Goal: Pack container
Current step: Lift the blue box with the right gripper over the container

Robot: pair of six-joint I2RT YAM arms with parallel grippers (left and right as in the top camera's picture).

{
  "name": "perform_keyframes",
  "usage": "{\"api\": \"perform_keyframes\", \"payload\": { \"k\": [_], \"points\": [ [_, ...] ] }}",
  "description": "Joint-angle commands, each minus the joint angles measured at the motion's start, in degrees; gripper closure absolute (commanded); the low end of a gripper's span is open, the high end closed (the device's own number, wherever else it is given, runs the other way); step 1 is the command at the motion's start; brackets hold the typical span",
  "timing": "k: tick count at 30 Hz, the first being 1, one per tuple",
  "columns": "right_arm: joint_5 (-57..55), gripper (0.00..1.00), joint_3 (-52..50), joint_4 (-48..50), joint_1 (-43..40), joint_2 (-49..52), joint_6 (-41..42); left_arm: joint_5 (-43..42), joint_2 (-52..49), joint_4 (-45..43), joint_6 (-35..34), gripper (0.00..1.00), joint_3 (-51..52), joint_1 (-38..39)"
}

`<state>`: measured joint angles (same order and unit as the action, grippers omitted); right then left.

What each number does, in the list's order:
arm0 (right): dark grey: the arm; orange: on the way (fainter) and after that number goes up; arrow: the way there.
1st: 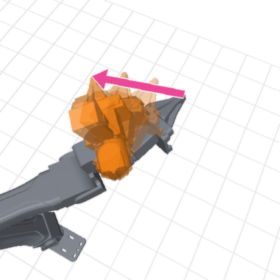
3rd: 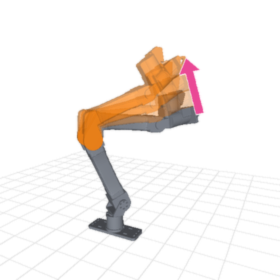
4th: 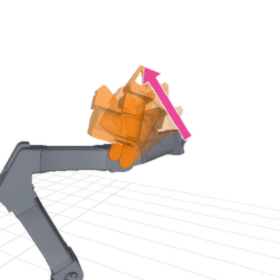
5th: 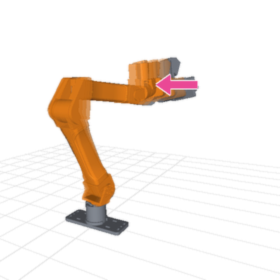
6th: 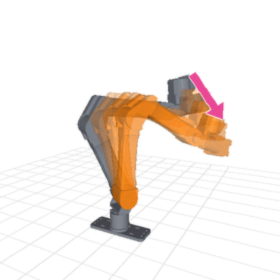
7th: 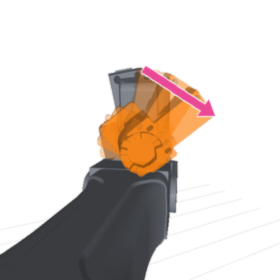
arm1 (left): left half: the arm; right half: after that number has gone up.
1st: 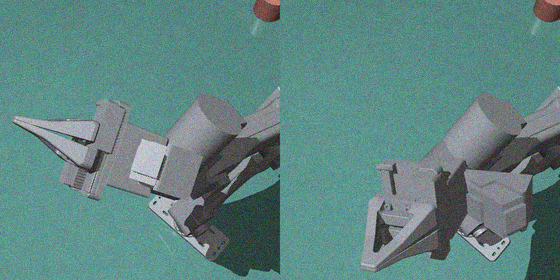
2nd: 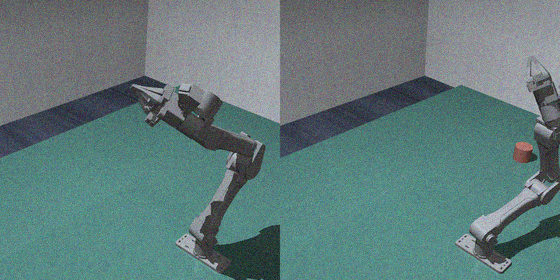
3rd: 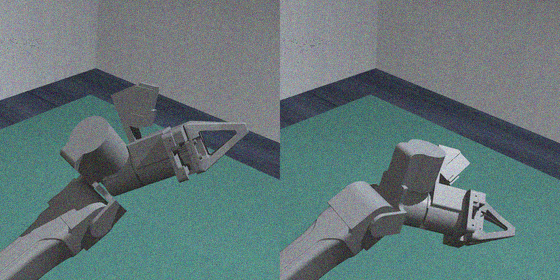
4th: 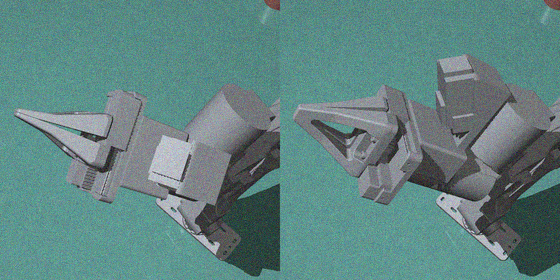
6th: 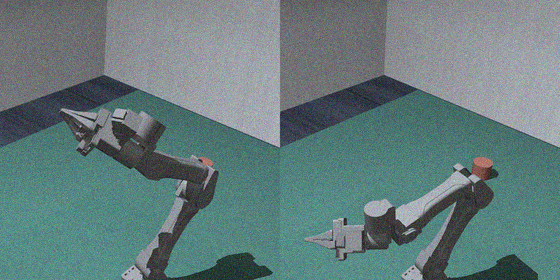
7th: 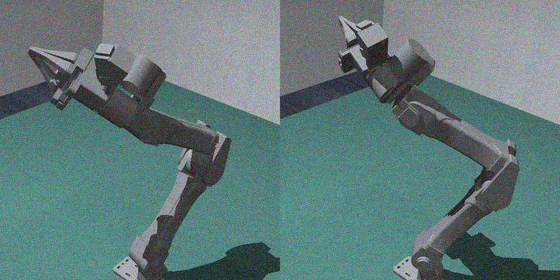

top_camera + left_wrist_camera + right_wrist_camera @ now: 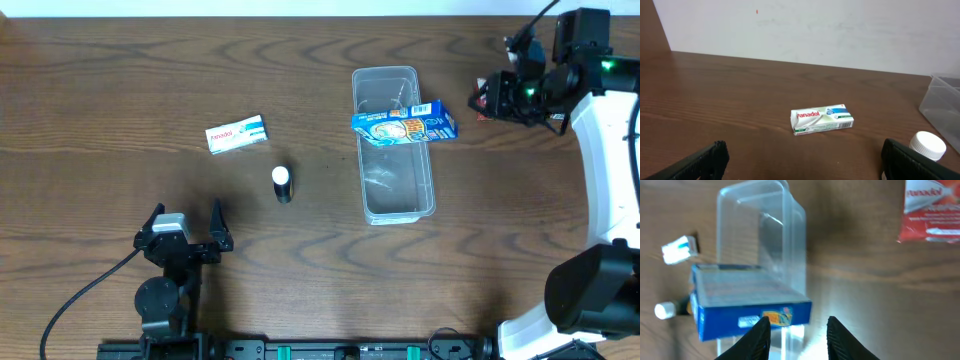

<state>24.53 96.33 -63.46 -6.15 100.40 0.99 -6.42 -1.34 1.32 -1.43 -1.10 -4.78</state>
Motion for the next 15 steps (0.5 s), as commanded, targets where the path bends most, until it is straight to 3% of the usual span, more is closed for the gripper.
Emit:
{"api": "perform_keyframes", "payload": {
  "k": [1,3,6,9,15],
  "points": [
    [-1.64,0.66,0.46,-0.28,0.13,-1.49,-4.17,-0.46,-0.02,2.08,0.55,0.02,0.87,-0.13],
    [-1.68,0.65,0.46,-0.20,0.61,-1.49,-6.08,-0.46,-0.02,2.08,0.55,0.02,0.87,-0.13],
    [-1.70,0.49,0.46,-0.92,1.01,-1.44,-15.15,-0.46,-0.02,2.08,0.55,0.02,0.87,-0.13],
    [-1.36,0.09,0.44,-3.74,1.09,-1.44,-29.11,-0.46,-0.02,2.08,0.55,0.02,0.87,-0.13],
    [0.81,0.05,0.28,-5.90,0.92,-1.40,-46.45,-0.46,-0.02,2.08,0.55,0.02,0.87,-0.13]
  ]
}}
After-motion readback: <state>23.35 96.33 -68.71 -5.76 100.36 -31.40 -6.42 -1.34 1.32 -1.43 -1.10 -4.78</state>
